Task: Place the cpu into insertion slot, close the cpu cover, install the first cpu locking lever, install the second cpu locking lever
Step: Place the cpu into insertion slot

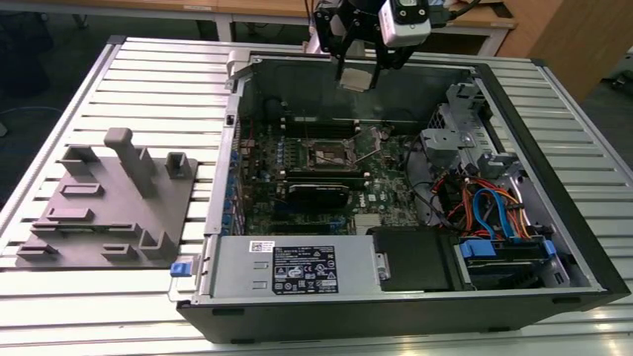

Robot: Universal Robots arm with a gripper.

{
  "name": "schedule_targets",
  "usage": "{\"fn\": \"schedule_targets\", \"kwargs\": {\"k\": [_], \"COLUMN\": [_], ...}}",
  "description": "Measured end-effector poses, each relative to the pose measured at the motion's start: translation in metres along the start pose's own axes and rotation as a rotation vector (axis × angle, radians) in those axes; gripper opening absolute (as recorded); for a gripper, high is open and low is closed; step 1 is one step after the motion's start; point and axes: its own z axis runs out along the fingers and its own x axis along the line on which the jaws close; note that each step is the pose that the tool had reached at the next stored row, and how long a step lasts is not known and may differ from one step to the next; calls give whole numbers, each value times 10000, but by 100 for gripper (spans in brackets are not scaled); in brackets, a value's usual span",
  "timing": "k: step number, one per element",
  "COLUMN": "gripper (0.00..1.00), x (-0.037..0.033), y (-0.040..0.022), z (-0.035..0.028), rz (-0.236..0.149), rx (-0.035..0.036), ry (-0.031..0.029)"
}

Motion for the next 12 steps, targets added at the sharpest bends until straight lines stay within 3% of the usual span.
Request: {"fn": "schedule_targets", "kwargs": {"k": [5,12], "gripper": [55,55], "x": [1,1], "y": [-1,0], "z": [1,2], "rz": [490,508], "rx": [-8,-9], "ry": [-43,-45]}}
